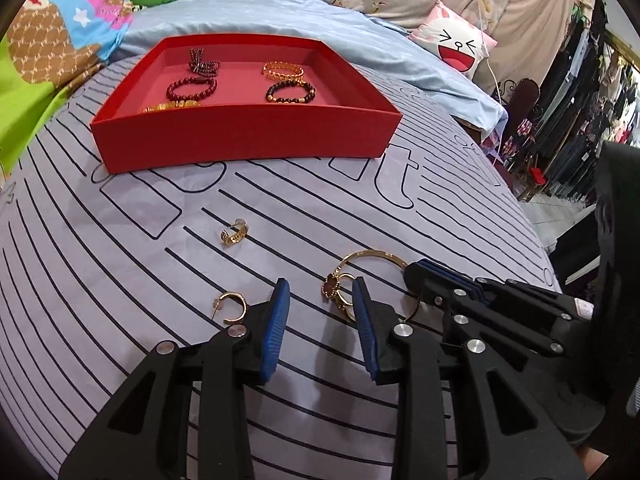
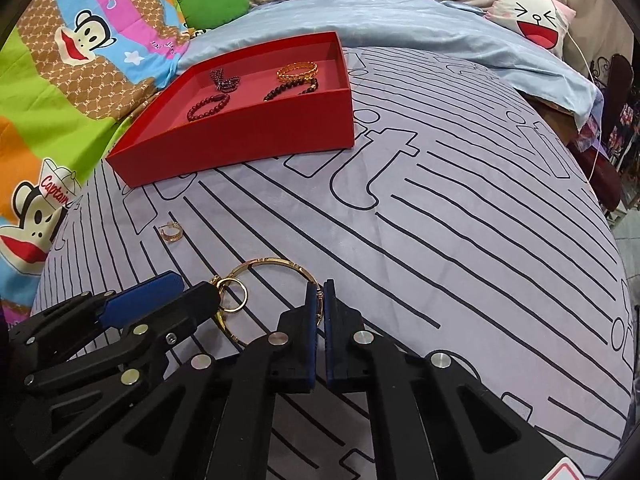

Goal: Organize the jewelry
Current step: 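Grasp a small gold hoop with the left tool while the right tool grasps the gold bangle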

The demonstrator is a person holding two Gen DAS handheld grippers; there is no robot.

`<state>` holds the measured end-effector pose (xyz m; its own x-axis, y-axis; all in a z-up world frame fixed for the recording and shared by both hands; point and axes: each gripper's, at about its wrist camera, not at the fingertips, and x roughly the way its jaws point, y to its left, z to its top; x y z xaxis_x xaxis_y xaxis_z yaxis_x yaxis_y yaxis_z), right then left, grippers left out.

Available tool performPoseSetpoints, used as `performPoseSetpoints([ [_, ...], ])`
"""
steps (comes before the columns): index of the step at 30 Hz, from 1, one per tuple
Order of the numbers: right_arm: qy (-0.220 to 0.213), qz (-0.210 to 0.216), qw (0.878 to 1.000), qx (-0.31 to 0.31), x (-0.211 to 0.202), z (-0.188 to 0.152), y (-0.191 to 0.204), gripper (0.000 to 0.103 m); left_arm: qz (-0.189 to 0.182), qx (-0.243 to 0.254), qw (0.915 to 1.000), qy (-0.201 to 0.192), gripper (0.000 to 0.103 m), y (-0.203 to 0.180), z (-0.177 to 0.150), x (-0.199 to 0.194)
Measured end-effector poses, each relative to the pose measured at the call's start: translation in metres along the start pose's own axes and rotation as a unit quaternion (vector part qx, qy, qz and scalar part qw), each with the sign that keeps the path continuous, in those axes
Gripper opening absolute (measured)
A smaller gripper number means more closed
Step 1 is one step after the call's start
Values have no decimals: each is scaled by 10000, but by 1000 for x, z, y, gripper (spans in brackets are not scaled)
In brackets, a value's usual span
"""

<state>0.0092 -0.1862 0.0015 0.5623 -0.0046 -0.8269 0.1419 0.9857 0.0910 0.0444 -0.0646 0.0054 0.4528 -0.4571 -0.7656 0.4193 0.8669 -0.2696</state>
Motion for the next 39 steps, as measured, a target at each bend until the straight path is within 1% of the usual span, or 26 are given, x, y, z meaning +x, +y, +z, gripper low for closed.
performPoseSetpoints([
  [1, -1, -7, 10000, -4, 0, 0, 0, 3, 96, 61, 9999, 8, 26, -2, 0, 1],
  [3, 7, 8, 10000, 9, -1, 0, -1, 3, 153, 134, 9998, 59, 20, -5, 0, 5],
  [4, 12, 22, 10000, 20, -1, 0, -1, 3, 153, 142, 9998, 50, 20, -6, -1, 6],
  [8, 19, 58, 10000, 51, -1, 0, -3, 3, 103, 206, 9997, 54, 14, -8, 1, 6],
  [10, 24, 83, 9999, 78, -1, 0, -4, 3, 25, 223, 9997, 64, 9, -9, 2, 8],
  [12, 22, 78, 9999, 82, -2, -1, -6, 3, -48, 242, 9997, 88, 7, -9, 2, 10],
  [15, 15, 35, 10000, 51, -3, -2, -7, 3, -121, 308, 9994, 94, 7, -12, 2, 12],
  [19, 6, 27, 10000, 54, -4, -2, -9, 3, -114, 391, 9991, 73, 7, -18, 1, 10],
  [26, -26, 43, 9999, 109, -5, -3, -13, 3, -88, 431, 9990, -106, 7, -20, 6, -6],
  [39, -158, 63, 9998, 70, -15, 3, -9, 3, 293, -59, 9992, -262, 7, 24, 18, -30],
])
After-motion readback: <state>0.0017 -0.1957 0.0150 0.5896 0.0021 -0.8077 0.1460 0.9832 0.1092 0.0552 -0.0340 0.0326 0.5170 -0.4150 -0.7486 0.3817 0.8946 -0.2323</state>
